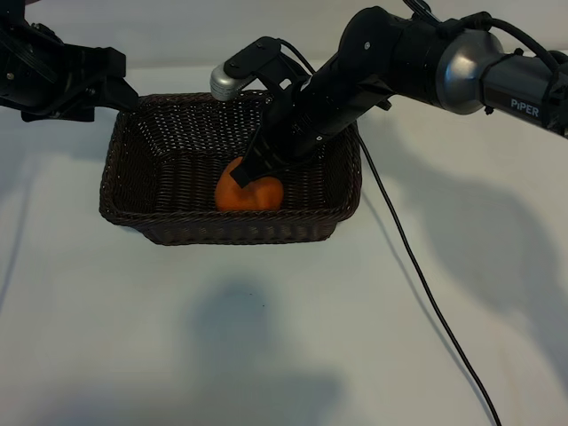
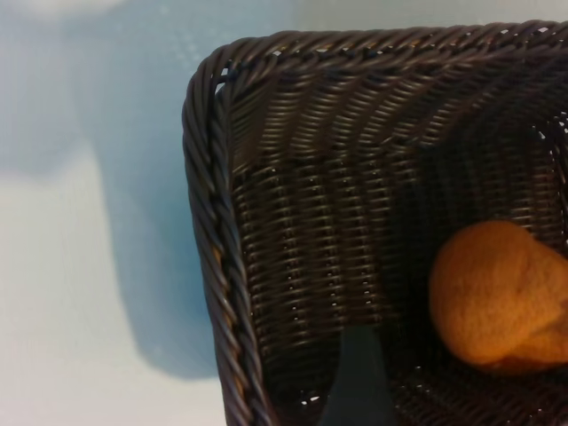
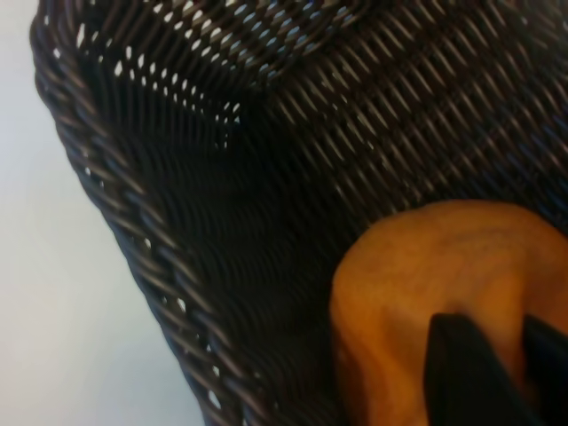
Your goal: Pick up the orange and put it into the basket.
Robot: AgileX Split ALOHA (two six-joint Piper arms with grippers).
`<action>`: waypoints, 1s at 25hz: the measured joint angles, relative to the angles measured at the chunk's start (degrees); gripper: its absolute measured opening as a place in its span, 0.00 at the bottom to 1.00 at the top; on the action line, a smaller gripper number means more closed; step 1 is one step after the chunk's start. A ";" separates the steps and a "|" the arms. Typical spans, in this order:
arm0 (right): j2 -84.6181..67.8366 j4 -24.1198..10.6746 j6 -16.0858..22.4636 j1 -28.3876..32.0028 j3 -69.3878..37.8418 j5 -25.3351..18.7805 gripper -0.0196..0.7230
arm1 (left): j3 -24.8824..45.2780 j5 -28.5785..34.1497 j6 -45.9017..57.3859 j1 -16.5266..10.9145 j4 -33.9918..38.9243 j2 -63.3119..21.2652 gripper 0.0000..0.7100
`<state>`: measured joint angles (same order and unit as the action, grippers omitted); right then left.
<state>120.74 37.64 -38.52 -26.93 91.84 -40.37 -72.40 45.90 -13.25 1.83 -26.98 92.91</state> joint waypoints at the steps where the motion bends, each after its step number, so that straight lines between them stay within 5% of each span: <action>1: 0.00 0.00 0.35 0.00 0.00 0.00 0.18 | 0.00 0.00 0.00 0.00 0.00 0.00 0.83; 3: 0.00 -0.06 1.44 0.00 0.00 -0.14 0.20 | 0.00 0.00 0.00 0.00 -0.03 0.00 0.83; 6: 0.00 -0.41 2.91 0.00 0.11 -1.86 0.37 | 0.00 0.00 0.00 0.00 -0.03 0.00 0.83; 10: 0.00 -0.41 4.74 0.00 1.60 -4.88 0.80 | 0.00 0.00 0.05 0.00 -0.03 0.00 0.83; 12: 0.00 -0.48 5.76 0.00 2.61 -6.64 0.93 | 0.00 0.00 0.05 0.00 -0.03 0.00 0.83; 16: 0.00 -1.28 8.78 0.00 6.47 -11.04 0.97 | 0.00 0.00 0.13 0.00 -0.03 0.00 0.83; 25: -0.52 -9.53 17.92 0.00 19.30 -23.78 0.84 | 0.00 0.00 0.13 0.00 -0.03 0.00 0.83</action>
<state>120.23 28.12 -20.60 -26.93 111.14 -64.14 -72.40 45.90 -13.12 1.83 -27.01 92.91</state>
